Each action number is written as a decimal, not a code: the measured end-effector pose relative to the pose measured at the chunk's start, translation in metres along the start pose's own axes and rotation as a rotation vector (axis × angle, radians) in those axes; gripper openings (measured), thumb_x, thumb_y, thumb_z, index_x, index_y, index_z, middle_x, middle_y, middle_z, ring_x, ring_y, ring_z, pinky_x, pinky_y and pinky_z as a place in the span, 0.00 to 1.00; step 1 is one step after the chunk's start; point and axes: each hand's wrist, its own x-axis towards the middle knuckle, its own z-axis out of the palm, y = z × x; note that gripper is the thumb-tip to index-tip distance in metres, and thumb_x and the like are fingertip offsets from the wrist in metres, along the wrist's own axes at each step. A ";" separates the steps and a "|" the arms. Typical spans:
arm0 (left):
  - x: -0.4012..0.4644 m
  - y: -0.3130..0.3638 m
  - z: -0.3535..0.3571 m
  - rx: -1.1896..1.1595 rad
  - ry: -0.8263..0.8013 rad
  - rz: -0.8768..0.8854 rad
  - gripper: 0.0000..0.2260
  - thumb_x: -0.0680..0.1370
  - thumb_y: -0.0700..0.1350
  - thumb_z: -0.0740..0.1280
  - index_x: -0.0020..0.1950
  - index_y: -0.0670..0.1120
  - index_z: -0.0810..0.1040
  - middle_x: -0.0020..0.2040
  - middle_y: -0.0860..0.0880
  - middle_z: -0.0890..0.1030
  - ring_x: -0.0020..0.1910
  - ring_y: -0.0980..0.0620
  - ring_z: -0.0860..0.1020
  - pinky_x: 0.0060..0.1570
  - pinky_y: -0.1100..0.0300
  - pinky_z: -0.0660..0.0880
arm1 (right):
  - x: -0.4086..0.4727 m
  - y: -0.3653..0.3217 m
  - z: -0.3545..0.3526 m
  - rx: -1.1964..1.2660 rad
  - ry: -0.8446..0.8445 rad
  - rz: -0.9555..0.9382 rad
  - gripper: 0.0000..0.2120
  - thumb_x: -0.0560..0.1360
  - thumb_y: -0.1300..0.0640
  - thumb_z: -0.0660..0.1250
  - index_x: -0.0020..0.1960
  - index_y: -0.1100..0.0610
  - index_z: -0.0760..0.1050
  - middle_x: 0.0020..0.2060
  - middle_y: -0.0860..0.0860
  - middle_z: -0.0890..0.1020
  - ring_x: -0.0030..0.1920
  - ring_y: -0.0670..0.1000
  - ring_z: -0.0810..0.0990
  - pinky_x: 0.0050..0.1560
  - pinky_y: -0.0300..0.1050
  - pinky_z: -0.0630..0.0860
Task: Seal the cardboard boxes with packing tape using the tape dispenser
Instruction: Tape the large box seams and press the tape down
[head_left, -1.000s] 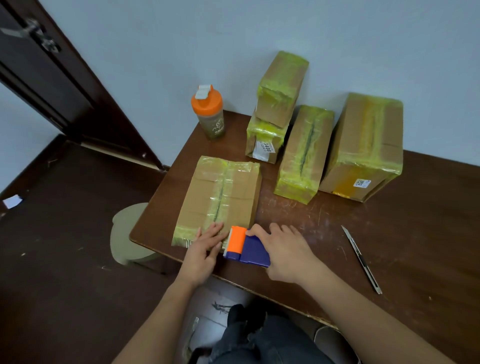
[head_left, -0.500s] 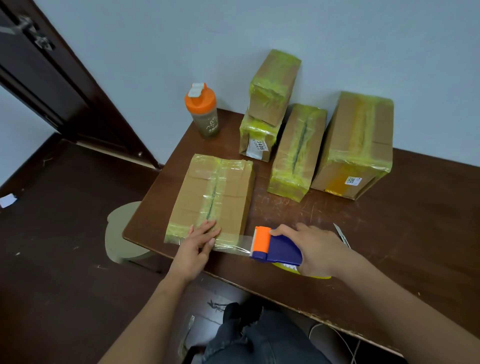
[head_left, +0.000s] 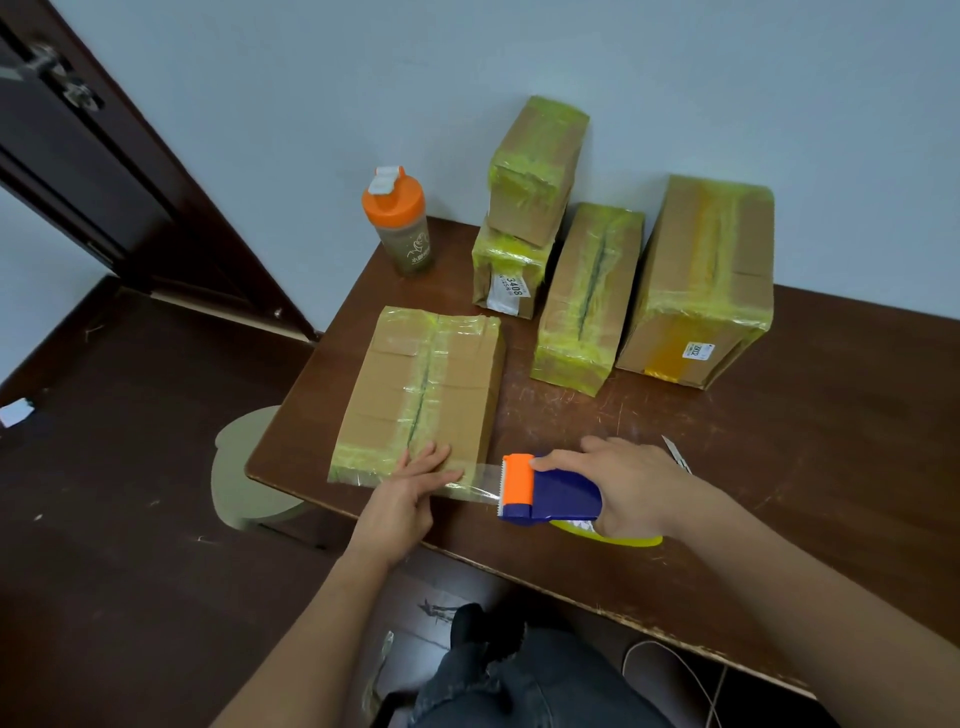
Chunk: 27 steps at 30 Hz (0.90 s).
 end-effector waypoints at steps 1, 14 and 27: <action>0.001 0.003 -0.002 -0.027 0.008 -0.027 0.23 0.72 0.26 0.64 0.63 0.44 0.79 0.68 0.52 0.70 0.71 0.50 0.68 0.75 0.59 0.51 | 0.000 0.000 -0.001 -0.003 -0.003 0.002 0.38 0.74 0.45 0.70 0.74 0.34 0.50 0.60 0.47 0.70 0.57 0.49 0.71 0.48 0.43 0.71; -0.001 0.000 -0.003 0.015 -0.058 0.034 0.18 0.78 0.40 0.68 0.68 0.49 0.75 0.73 0.52 0.63 0.74 0.54 0.62 0.73 0.69 0.41 | 0.018 -0.039 -0.026 -0.261 -0.102 0.076 0.32 0.76 0.49 0.65 0.76 0.37 0.56 0.60 0.53 0.72 0.58 0.57 0.73 0.52 0.52 0.70; 0.000 -0.001 0.000 -0.019 -0.016 0.033 0.17 0.78 0.39 0.67 0.66 0.48 0.77 0.73 0.49 0.66 0.72 0.53 0.65 0.74 0.60 0.46 | 0.031 -0.056 -0.032 -0.371 -0.368 0.283 0.10 0.71 0.51 0.62 0.51 0.50 0.76 0.41 0.49 0.78 0.42 0.55 0.78 0.45 0.46 0.75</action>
